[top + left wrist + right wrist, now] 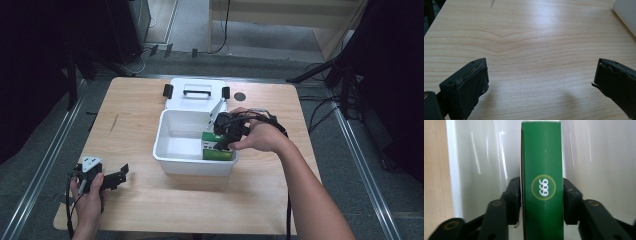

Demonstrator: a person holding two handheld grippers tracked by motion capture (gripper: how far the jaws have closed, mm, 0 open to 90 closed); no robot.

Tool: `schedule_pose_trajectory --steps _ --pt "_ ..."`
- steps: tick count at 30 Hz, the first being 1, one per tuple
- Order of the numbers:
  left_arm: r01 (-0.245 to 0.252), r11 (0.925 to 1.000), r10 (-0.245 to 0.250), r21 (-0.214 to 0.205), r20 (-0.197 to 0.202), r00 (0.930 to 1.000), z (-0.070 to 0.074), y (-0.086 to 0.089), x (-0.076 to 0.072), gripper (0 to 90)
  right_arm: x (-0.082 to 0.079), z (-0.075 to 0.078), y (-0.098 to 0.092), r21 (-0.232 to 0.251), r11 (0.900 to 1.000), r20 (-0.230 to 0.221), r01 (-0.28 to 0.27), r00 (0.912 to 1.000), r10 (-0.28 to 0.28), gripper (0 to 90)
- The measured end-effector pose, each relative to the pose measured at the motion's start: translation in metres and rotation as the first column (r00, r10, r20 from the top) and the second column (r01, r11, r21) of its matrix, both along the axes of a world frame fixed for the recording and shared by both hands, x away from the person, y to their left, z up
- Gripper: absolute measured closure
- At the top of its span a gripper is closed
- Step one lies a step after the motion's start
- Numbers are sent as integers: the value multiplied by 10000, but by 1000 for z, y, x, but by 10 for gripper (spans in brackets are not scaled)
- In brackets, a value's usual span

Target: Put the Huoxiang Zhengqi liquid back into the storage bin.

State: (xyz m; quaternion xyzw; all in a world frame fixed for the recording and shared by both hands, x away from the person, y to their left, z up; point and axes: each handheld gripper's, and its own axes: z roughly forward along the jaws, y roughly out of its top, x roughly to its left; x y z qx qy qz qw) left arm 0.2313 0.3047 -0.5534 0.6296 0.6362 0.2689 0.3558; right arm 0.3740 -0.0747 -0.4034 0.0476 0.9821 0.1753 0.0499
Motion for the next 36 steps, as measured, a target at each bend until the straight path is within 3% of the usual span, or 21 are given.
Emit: schedule_pose_trajectory --steps 11,17,20,27,32,36 --pt "-2 10000 2 16 -3 10000 0 0 0 0 -3 0 -2 38 9996 25 268 9996 -268 437" --pt "0 10000 0 -3 -14 10000 0 0 0 0 -3 10 -5 444 9969 66 646 9979 -650 335" --pt "-26 10000 26 -17 14 10000 0 0 0 0 -5 19 -8 823 9900 232 1149 9928 -1172 246" --pt "-6 10000 6 29 13 10000 0 0 0 0 -7 32 -11 1063 9751 298 1948 9796 -1989 31" --pt "-8 10000 8 29 12 10000 0 0 0 0 -7 43 -13 1330 9686 151 2102 9767 -2140 0" --pt "-1 10000 1 23 3 10000 0 0 0 0 -7 50 -15 1495 9556 295 2540 9649 -2610 0"
